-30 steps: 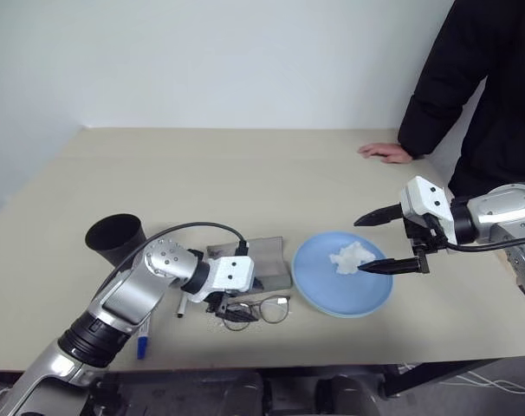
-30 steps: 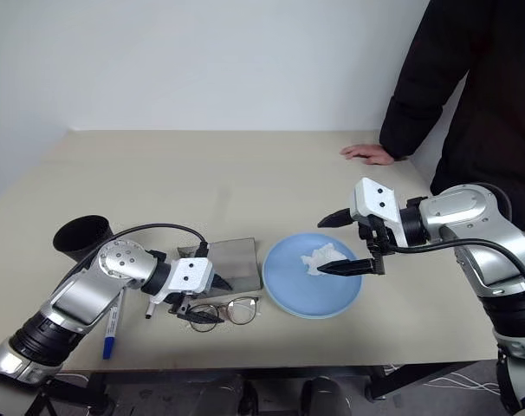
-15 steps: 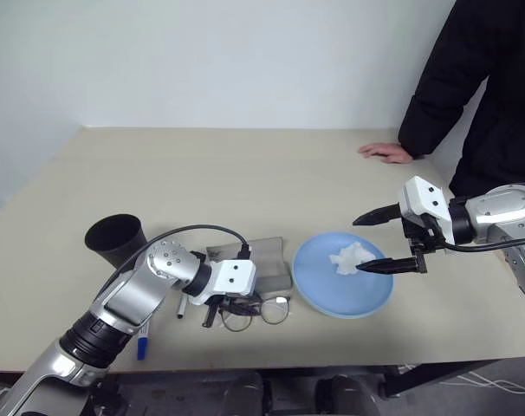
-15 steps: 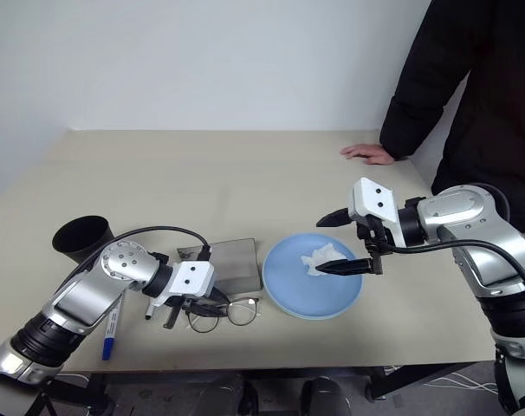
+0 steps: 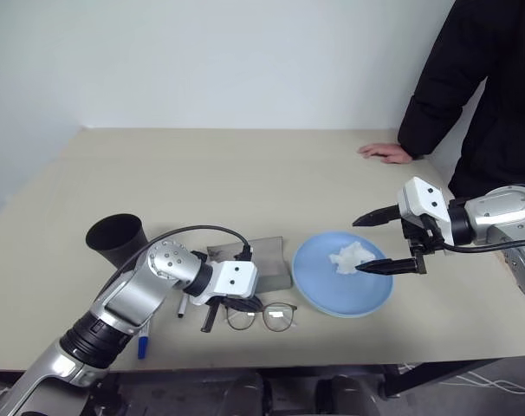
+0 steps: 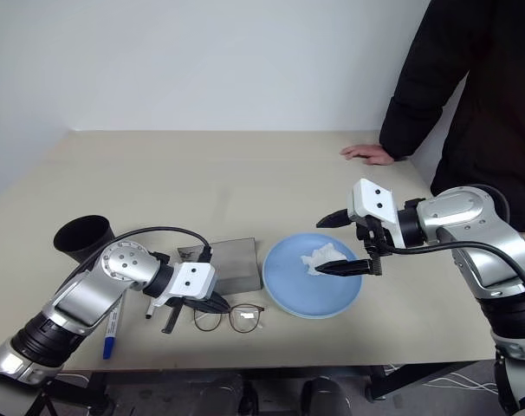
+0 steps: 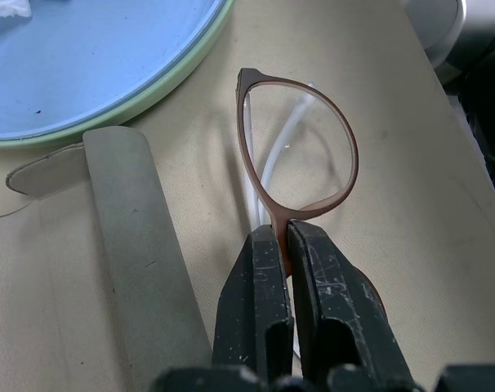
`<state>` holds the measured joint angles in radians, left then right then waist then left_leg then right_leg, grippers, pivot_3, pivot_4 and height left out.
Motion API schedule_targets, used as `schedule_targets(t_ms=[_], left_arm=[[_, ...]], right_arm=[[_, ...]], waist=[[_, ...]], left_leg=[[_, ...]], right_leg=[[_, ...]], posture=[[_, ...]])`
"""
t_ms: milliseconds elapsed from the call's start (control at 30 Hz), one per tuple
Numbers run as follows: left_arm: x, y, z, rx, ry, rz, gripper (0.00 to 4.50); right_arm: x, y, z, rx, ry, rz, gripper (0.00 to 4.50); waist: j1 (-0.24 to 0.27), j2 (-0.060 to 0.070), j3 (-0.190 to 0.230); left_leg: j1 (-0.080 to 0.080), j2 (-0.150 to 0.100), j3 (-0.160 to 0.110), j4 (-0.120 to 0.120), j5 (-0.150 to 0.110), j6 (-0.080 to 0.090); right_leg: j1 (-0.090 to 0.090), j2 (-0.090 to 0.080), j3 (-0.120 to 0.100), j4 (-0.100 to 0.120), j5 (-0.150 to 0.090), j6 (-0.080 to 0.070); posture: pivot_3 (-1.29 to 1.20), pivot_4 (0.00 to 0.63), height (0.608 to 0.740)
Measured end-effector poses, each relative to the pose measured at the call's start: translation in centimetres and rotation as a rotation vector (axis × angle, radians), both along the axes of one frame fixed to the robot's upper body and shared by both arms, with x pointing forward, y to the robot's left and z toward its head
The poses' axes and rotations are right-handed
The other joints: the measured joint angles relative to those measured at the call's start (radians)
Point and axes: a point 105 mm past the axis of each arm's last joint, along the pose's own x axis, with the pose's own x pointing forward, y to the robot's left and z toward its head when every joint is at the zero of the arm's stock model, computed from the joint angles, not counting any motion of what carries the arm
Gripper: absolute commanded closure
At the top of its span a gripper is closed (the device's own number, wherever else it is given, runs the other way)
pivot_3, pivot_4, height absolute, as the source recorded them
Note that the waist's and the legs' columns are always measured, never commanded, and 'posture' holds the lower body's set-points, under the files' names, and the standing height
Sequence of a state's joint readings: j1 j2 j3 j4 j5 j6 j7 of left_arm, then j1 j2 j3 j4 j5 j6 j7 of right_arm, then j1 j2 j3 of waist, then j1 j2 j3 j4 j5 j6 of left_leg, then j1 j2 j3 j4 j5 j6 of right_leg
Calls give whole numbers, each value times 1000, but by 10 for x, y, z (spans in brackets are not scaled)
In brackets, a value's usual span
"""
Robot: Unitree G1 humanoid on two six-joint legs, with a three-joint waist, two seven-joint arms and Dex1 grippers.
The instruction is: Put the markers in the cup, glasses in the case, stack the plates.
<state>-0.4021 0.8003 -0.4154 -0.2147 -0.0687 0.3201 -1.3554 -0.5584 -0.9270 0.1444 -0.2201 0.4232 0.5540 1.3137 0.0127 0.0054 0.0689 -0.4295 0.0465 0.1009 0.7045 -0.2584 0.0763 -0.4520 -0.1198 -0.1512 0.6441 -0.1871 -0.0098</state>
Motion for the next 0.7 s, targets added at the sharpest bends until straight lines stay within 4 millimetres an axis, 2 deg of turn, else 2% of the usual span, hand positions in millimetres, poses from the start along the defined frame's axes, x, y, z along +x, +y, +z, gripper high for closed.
schedule_targets(t_ms=[100, 333, 433, 500, 600, 700], left_arm=[[1, -5, 7, -47, 48, 14, 4469], [15, -17, 64, -200, 50, 42, 4469], [21, -19, 79, -228, 40, 51, 4469], [34, -16, 87, -232, -4, 87, 4469], [54, -6, 90, -216, -66, 164, 4469], [70, 7, 77, -155, -120, 215, 4469]], right_arm=[[1, 0, 0, 1, 0, -2, 0], [2, 1, 3, 6, -6, 8, 0], [2, 1, 4, 6, -5, 10, 0], [3, 1, 3, 9, -1, 8, 0], [5, 1, 3, 14, 4, 3, 0], [5, 2, 3, 21, 4, 6, 0]], waist=[[1, 0, 0], [-1, 0, 0], [-1, 0, 0], [0, 0, 0], [-1, 0, 0], [-1, 0, 0]], left_leg=[[0, 0, 0, 1, 0, 0], [0, 0, -1, 2, 0, 1], [0, 0, -2, 2, 0, 1], [0, -1, -3, 2, 0, 1], [0, -1, -2, 2, 0, 1], [0, -1, -2, 2, 0, 1]], right_leg=[[0, 0, 0, 0, 0, 0], [2, 0, 0, 0, 0, 0], [4, 1, -1, 0, 0, 0], [5, 1, -1, 0, 0, 0], [5, 1, -1, 0, 0, 0], [4, 1, -1, 0, 0, 1]], posture=[[0, 0, 697], [0, 0, 697], [0, 0, 697], [0, 0, 697], [0, 0, 697], [0, 0, 697]])
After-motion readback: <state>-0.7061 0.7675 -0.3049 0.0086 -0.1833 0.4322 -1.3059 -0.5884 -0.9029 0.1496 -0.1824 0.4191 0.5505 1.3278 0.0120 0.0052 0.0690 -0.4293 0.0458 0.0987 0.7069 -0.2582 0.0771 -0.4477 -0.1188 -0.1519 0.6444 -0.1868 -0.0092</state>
